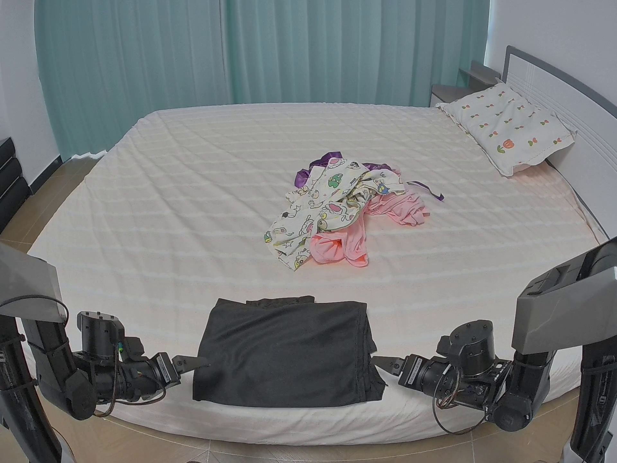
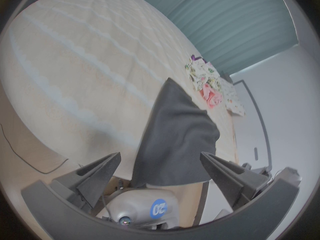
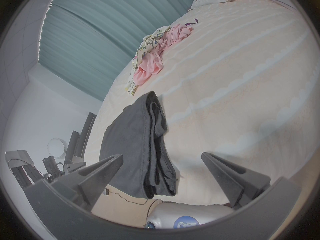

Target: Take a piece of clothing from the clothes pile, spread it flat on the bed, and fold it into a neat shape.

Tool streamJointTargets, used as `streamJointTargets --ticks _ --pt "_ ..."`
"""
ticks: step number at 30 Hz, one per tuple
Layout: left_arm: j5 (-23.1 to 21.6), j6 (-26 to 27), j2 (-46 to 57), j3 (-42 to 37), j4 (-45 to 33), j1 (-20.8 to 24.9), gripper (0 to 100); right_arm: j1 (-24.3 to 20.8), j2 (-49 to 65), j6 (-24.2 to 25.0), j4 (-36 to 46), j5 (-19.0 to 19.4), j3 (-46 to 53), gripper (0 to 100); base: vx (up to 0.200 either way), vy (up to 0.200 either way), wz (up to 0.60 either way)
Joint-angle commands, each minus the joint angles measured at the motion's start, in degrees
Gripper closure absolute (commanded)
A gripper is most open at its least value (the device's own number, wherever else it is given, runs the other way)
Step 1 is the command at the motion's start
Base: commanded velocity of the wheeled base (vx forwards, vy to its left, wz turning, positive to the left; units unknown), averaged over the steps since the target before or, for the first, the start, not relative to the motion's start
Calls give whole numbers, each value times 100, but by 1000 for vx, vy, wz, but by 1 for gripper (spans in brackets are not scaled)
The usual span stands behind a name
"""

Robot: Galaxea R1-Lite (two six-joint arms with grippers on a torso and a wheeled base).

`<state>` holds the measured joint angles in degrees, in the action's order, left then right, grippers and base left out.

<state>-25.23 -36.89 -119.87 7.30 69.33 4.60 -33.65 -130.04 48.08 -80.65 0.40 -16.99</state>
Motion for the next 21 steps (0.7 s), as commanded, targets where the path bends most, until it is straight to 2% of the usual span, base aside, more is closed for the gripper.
streamJointTargets --ticks 1,9,21 --pt "45 -328 289 324 -42 -82 0 113 128 44 6 4 3 0 0 0 0" --pt "106 -363 245 421 19 -213 0 113 84 167 -21 4 -6 0 0 0 0" --pt "142 -398 -151 948 2 -205 0 121 -13 175 -47 -23 -58 0 200 0 0"
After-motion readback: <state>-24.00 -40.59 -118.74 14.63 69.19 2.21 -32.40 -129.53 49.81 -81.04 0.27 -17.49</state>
